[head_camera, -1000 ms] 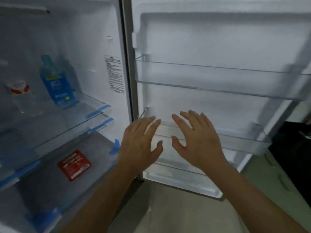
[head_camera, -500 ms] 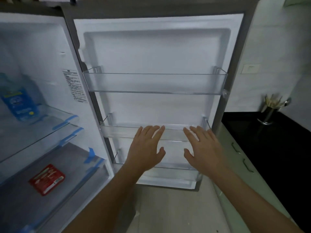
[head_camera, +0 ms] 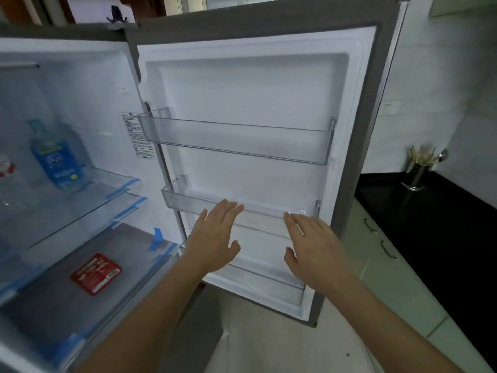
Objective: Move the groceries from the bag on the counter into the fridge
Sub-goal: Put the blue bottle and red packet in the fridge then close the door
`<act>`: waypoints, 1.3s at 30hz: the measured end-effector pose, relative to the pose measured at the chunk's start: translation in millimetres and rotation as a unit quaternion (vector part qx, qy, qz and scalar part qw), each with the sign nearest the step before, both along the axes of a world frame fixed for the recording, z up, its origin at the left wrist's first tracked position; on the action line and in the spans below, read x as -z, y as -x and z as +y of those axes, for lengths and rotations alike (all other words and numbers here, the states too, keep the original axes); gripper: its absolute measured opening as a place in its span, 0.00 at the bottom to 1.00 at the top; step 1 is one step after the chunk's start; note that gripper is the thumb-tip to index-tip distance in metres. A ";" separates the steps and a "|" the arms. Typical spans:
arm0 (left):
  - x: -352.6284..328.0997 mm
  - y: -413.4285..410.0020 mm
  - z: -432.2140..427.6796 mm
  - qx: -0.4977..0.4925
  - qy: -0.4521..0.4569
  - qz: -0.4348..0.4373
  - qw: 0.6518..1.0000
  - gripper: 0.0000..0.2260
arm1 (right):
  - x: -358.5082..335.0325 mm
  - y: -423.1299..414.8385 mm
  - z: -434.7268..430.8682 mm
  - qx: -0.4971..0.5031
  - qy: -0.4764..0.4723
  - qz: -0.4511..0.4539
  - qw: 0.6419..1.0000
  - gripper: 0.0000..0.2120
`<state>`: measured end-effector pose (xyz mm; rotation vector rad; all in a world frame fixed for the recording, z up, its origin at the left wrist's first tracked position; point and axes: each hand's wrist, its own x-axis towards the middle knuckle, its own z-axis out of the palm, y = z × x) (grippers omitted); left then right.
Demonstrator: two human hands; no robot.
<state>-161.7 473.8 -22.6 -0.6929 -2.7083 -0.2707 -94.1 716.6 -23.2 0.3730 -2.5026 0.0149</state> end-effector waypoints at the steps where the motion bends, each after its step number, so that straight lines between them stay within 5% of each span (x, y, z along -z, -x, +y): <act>1: -2.3 -6.0 -5.9 -0.003 0.001 -0.003 1.000 0.33 | 0.6 -9.8 -9.4 -0.002 0.004 0.001 1.000 0.33; 6: -18.4 -54.7 -29.0 -0.045 0.014 -0.012 0.999 0.32 | 0.1 -58.4 -59.9 -0.051 0.062 -0.003 0.997 0.29; 14: -3.0 -171.2 -41.1 0.100 -0.053 0.062 0.992 0.33 | -17.7 -159.6 -76.4 -0.065 0.150 0.089 0.983 0.26; 22: 7.9 -220.0 -92.8 -0.013 -0.101 0.085 0.991 0.28 | -12.3 -183.8 -87.8 -0.042 0.267 0.065 0.960 0.36; 28: -7.3 -248.0 -124.6 -0.124 -0.101 0.090 0.983 0.25 | 3.4 -167.6 -148.1 -0.165 0.286 -0.009 0.944 0.39; 39: -40.3 -288.9 -99.0 -0.243 -0.106 0.197 0.944 0.34 | -3.6 -128.8 -208.9 -0.439 0.253 -0.037 0.861 0.30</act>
